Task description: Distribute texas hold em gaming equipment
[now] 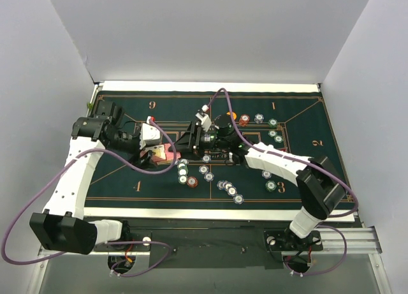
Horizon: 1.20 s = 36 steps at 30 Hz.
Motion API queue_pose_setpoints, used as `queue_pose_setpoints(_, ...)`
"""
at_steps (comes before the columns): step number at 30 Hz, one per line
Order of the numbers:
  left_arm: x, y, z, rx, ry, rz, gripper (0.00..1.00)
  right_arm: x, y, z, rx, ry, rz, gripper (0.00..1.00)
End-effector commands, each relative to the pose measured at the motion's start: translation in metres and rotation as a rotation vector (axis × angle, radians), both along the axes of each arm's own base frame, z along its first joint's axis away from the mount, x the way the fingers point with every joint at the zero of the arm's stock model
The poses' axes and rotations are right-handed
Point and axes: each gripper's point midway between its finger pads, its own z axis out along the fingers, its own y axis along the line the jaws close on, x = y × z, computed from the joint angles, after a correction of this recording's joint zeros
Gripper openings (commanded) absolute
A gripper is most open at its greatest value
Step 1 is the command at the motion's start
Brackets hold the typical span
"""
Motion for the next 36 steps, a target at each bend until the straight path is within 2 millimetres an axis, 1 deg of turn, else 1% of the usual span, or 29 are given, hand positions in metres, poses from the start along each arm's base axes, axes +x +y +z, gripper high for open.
queue_pose_setpoints(1, -0.006, -0.007, 0.013, -0.061, -0.051, -0.027, 0.4, -0.003, -0.01, 0.03, 0.011, -0.109, 0.029, 0.47)
queue_pose_setpoints(5, -0.005, -0.007, 0.01, -0.064, -0.072, -0.018, 0.4, -0.003, -0.009, 0.03, 0.009, -0.1, 0.026, 0.45)
queue_pose_setpoints(10, -0.005, -0.007, 0.007, -0.067, -0.072, -0.009, 0.4, -0.007, -0.012, 0.028, -0.007, -0.101, 0.03, 0.4)
queue_pose_setpoints(13, -0.005, -0.007, 0.004, -0.067, -0.069, -0.008, 0.4, -0.009, -0.015, 0.023, -0.034, -0.11, 0.033, 0.38)
queue_pose_setpoints(16, -0.003, -0.008, 0.004, -0.073, -0.074, -0.002, 0.4, -0.012, -0.022, 0.014, -0.078, -0.102, 0.036, 0.36)
queue_pose_setpoints(19, -0.002, -0.009, 0.005, -0.08, -0.078, -0.002, 0.4, -0.014, -0.027, 0.01, -0.098, -0.109, 0.036, 0.33)
queue_pose_setpoints(21, -0.002, -0.009, 0.004, -0.08, -0.076, 0.002, 0.4, -0.015, -0.032, 0.01, -0.109, -0.108, 0.03, 0.31)
queue_pose_setpoints(27, -0.002, -0.008, 0.002, -0.078, -0.081, 0.007, 0.39, -0.014, -0.04, 0.021, -0.104, -0.127, 0.008, 0.27)
queue_pose_setpoints(29, -0.002, -0.008, 0.001, -0.077, -0.078, 0.008, 0.39, -0.014, -0.041, 0.025, -0.101, -0.136, 0.001, 0.31)
queue_pose_setpoints(30, -0.002, -0.008, 0.001, -0.075, -0.079, 0.008, 0.39, -0.013, -0.041, 0.027, -0.101, -0.147, 0.001, 0.38)
queue_pose_setpoints(31, -0.001, -0.007, 0.001, -0.074, -0.082, 0.007, 0.39, -0.013, -0.041, 0.027, -0.115, -0.146, -0.006, 0.43)
queue_pose_setpoints(32, -0.001, -0.007, 0.001, -0.071, -0.083, 0.009, 0.39, -0.011, -0.04, 0.031, -0.118, -0.174, -0.005, 0.51)
queue_pose_setpoints(33, -0.001, -0.007, 0.001, -0.069, -0.085, 0.007, 0.39, -0.013, -0.039, 0.024, -0.151, -0.162, -0.002, 0.53)
queue_pose_setpoints(34, -0.001, -0.007, 0.001, -0.065, -0.087, 0.007, 0.39, -0.014, -0.039, 0.024, -0.183, -0.178, 0.004, 0.55)
queue_pose_setpoints(35, -0.001, -0.006, 0.0, -0.063, -0.086, 0.009, 0.39, -0.016, -0.034, 0.017, -0.206, -0.174, 0.022, 0.56)
queue_pose_setpoints(36, 0.0, -0.006, 0.002, -0.064, -0.095, 0.009, 0.39, -0.017, -0.032, 0.018, -0.232, -0.189, 0.033, 0.56)
